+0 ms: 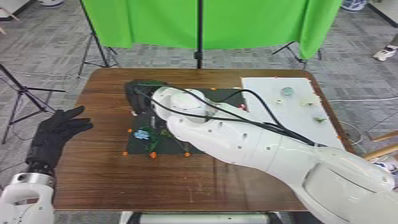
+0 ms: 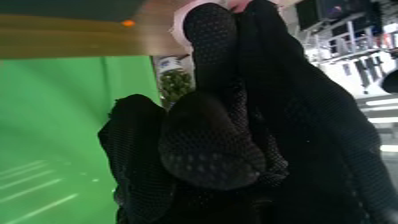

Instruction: Arrange flowers

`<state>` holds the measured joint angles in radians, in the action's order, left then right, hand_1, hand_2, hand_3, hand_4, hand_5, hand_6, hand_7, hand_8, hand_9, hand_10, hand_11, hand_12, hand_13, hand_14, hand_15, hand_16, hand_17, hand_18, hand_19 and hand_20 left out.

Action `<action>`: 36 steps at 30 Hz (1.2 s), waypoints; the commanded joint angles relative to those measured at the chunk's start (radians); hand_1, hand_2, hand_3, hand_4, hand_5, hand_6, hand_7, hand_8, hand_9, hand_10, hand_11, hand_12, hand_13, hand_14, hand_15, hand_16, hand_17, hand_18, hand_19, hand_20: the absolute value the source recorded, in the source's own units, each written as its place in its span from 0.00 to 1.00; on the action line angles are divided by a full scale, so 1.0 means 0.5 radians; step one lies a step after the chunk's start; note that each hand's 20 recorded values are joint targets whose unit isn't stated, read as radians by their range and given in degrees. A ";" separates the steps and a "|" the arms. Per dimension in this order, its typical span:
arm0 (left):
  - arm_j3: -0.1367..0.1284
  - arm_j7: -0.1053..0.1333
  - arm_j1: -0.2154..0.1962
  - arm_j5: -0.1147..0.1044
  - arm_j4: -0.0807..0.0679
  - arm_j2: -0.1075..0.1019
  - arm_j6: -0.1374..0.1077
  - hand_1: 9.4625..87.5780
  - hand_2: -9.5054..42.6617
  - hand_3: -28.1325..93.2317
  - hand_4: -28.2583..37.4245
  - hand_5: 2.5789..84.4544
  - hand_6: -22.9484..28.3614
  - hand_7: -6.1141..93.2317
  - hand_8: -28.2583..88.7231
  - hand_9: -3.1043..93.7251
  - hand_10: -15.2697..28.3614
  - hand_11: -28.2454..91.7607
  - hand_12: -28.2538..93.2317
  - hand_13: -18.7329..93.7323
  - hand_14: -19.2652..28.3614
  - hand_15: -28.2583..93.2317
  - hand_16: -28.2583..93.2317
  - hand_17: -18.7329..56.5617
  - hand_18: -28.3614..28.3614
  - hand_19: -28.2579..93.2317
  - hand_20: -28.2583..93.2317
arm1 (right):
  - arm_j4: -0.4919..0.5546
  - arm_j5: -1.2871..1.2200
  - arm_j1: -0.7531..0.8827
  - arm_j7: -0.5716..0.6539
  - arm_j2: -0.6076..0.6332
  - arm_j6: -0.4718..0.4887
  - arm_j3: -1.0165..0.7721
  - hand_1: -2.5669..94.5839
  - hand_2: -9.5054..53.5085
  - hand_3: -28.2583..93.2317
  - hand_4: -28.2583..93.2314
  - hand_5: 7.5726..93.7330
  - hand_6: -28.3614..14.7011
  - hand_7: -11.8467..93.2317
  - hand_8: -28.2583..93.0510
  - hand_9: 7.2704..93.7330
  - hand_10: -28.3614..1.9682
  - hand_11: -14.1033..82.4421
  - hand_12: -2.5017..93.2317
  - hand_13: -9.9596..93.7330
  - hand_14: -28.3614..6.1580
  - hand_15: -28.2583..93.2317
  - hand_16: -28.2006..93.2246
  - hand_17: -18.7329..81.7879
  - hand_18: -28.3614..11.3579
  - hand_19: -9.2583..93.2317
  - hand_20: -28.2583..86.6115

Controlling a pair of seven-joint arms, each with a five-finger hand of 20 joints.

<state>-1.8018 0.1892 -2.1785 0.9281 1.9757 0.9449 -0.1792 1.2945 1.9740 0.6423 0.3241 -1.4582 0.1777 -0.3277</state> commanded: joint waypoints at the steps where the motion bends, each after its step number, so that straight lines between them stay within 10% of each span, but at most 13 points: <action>1: 0.003 0.009 -0.043 0.004 -0.015 0.067 0.032 0.06 0.88 0.77 0.00 0.57 0.62 0.13 0.19 0.58 0.74 0.40 0.32 0.57 0.84 0.44 0.21 0.44 0.78 0.42 0.40 | -0.052 0.056 0.025 0.042 -0.017 -0.027 -0.010 0.69 0.00 0.70 0.10 0.81 0.66 0.35 0.33 0.96 0.68 0.26 0.50 0.98 0.82 0.76 0.51 0.82 0.35 1.00 0.76; 23: 0.009 0.007 -0.021 0.010 -0.033 0.051 0.095 0.06 0.71 0.78 0.00 0.56 0.62 0.12 0.20 0.57 0.74 0.39 0.32 0.56 0.84 0.43 0.22 0.42 0.78 0.41 0.40 | -0.093 0.173 0.083 0.089 -0.008 0.324 -0.071 0.60 0.00 0.70 0.11 0.70 0.68 0.33 0.29 0.85 0.59 0.25 0.40 0.95 0.78 0.76 0.50 0.78 0.33 1.00 0.75; 36: 0.024 -0.017 0.005 0.016 -0.043 0.028 0.127 0.06 0.70 0.78 0.00 0.55 0.62 0.12 0.20 0.57 0.74 0.39 0.32 0.56 0.84 0.43 0.22 0.42 0.78 0.41 0.39 | -0.025 0.098 0.031 0.136 0.054 -0.054 0.009 0.52 0.00 0.74 0.09 0.67 0.69 0.32 0.26 0.79 0.52 0.34 0.25 0.94 0.77 0.75 0.50 0.78 0.32 1.00 0.75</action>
<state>-1.7956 0.1934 -2.1760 0.9312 1.9609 0.9628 -0.1324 1.2627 2.0337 0.6814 0.3765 -1.4463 0.2887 -0.3453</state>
